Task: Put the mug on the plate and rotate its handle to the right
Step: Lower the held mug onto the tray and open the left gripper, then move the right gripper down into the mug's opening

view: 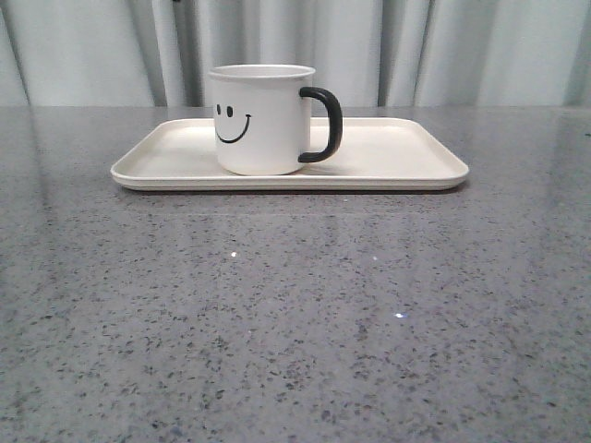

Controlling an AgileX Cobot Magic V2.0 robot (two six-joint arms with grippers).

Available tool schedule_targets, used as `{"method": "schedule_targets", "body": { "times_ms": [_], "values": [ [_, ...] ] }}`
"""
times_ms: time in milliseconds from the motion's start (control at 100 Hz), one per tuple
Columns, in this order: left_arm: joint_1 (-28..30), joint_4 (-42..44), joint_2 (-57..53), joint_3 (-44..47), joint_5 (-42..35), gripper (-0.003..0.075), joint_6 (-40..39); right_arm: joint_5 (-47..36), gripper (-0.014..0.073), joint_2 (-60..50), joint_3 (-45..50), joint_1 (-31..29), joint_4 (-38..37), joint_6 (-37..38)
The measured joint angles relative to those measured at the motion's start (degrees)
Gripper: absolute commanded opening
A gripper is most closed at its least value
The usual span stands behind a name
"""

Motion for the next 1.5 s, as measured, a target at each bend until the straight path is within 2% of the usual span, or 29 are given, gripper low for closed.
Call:
{"method": "schedule_targets", "body": {
  "times_ms": [220,320,460,580,680,1030,1270,1500],
  "values": [
    [0.0,0.0,-12.1,11.99,-4.5,0.0239,0.0,2.79,-0.0053,10.52,-8.2,4.28,-0.46,-0.96],
    [0.0,0.0,-17.96,18.0,-6.1,0.0239,0.0,4.02,-0.0003,15.73,-11.99,6.67,-0.67,-1.5],
    [0.0,0.0,-25.65,24.97,-6.47,0.0239,0.0,5.13,0.015,23.39,-18.47,10.54,-0.67,-1.73],
    [0.0,0.0,-31.2,29.0,-6.59,0.0239,0.0,5.8,0.0334,30.26,-24.18,13.81,-0.67,-1.73],
    [0.0,-0.36,-35.11,31.36,-6.69,0.0239,0.0,7.64,0.0409,35.94,-29.26,16.34,-0.74,-1.85],
    [0.0,-3.2,-40.38,33.26,-6.69,0.0239,0.13,18.97,0.0412,56.55,-52.18,21.5,-0.74,-1.85],
    [0.0,-4.48,-40.51,33.26,-6.69,0.0239,0.13,28.23,0.0412,69.96,-67.12,21.91,-0.2,-1.85],
    [0.0,-4.48,-40.51,33.26,-6.69,0.0239,0.13,33.75,0.0412,79.6,-78.83,21.91,1.62,-1.85]
  ]
}}
